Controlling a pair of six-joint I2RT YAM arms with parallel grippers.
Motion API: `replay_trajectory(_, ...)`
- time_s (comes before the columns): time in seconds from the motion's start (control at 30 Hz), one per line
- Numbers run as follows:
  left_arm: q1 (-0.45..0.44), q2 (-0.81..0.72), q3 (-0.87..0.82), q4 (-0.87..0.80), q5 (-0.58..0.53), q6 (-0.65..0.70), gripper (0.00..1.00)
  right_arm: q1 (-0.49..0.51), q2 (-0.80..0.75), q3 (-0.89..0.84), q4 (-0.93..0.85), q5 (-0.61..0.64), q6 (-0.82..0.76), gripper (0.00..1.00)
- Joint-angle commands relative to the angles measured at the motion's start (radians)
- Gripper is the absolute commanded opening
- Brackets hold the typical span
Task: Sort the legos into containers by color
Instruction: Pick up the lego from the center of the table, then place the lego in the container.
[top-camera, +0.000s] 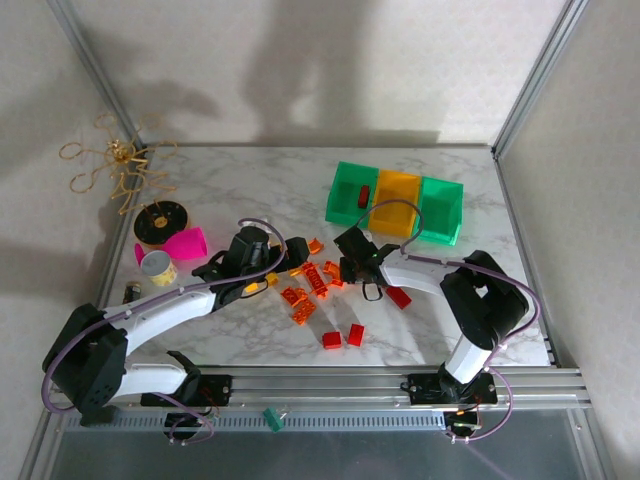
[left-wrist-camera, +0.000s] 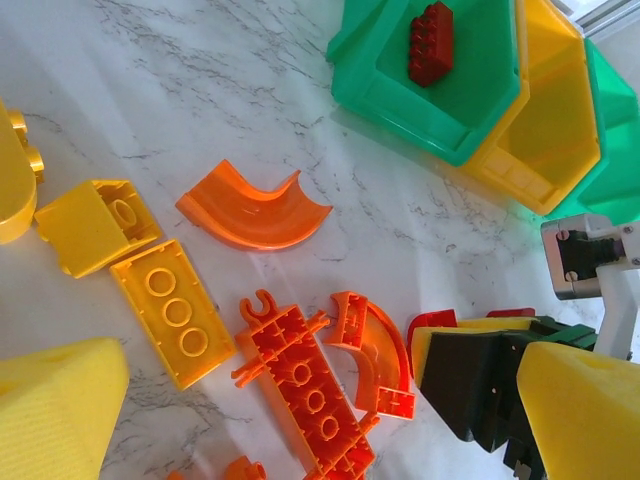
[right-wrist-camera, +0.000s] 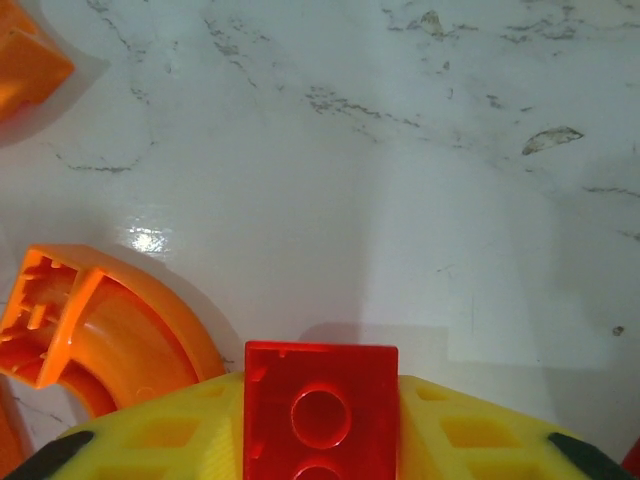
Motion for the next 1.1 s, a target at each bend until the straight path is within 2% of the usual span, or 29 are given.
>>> replay_trajectory(0.0, -0.008, -0.021, -0.003, -0.01, -0.024, -0.009, 1.0, 0.006, -0.014, -0.01, -0.008, 0.044, -0.007, 0.33)
replay_trajectory(0.1, -0.008, -0.018, 0.006, -0.011, -0.028, -0.004, 1.0, 0.007, -0.045, 0.008, -0.006, 0.049, -0.031, 0.3)
replay_trajectory(0.33, -0.002, -0.003, 0.062, -0.001, -0.061, 0.014, 1.0, -0.03, -0.048, 0.178, -0.015, 0.13, -0.122, 0.3)
replay_trajectory(0.53, 0.044, 0.03, 0.127, 0.006, -0.064, 0.023, 1.0, -0.124, 0.071, 0.369, 0.021, 0.167, -0.193, 0.3)
replay_trajectory(0.8, 0.105, 0.091, 0.192, 0.026, -0.04, 0.037, 1.0, -0.192, 0.31, 0.64, 0.044, 0.23, -0.284, 0.3)
replay_trajectory(0.87, 0.108, 0.1, 0.201, 0.03, -0.038, 0.041, 1.0, -0.205, 0.354, 0.694, 0.042, 0.223, -0.291, 0.32)
replay_trajectory(0.97, 0.107, 0.105, 0.203, 0.043, -0.025, 0.053, 1.0, -0.218, 0.4, 0.761, 0.019, 0.203, -0.297, 0.42)
replay_trajectory(1.07, 0.107, 0.097, 0.19, 0.062, -0.007, 0.06, 1.0, -0.217, 0.39, 0.768, 0.006, 0.208, -0.304, 0.47)
